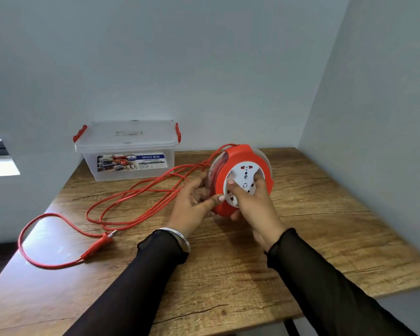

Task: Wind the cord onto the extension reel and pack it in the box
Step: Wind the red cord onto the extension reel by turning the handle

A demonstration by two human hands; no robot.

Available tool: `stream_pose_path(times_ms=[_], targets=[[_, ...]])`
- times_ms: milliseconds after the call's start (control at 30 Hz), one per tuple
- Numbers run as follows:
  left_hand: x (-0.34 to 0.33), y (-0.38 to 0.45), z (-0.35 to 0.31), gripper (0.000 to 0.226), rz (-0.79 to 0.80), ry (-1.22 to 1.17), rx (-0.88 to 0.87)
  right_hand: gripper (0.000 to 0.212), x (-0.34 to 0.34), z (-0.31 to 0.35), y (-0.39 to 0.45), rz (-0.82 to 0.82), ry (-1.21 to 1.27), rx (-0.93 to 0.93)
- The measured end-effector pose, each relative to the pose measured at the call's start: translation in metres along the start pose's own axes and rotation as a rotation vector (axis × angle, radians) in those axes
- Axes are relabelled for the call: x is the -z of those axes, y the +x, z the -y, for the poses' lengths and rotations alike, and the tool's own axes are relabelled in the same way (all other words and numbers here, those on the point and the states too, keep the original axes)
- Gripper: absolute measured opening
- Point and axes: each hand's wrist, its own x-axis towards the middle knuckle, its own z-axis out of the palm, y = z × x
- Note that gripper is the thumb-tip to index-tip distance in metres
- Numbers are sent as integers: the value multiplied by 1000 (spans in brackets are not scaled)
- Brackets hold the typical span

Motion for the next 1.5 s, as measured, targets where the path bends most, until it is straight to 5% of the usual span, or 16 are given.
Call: stream_pose_path(times_ms=[167, 300, 433, 567, 667, 800, 933, 1333, 1500], targets=[[0, 1, 3, 48, -2, 0, 4, 63, -1, 7, 3, 56, 189, -200], [2, 2, 5, 48, 5, -4, -26, 30, 6, 9, -2, 138, 272, -247], [2, 1, 2, 42, 17, 25, -19, 61, 16, -3, -20, 20, 35, -97], [2, 1, 2, 42, 10, 29, -4, 48, 50, -6, -28, -71, -728, 576], [2, 2, 2, 46, 28, 35, -25, 46, 66, 20, -13, 168, -1271, 1059], [3, 1, 1, 48, 43, -27, -16, 44, 71, 52, 7, 378, -1783, 1386], [3, 1, 0, 46, 51, -22, -22, 42, 68, 59, 19, 405, -1948, 1571], [1, 0, -5, 49, 32, 2, -9, 54, 80, 46, 30, 307, -1976, 1582], [2, 0, -4, 54, 37, -10, 4, 53, 73, 32, 21, 199, -1843, 1402]])
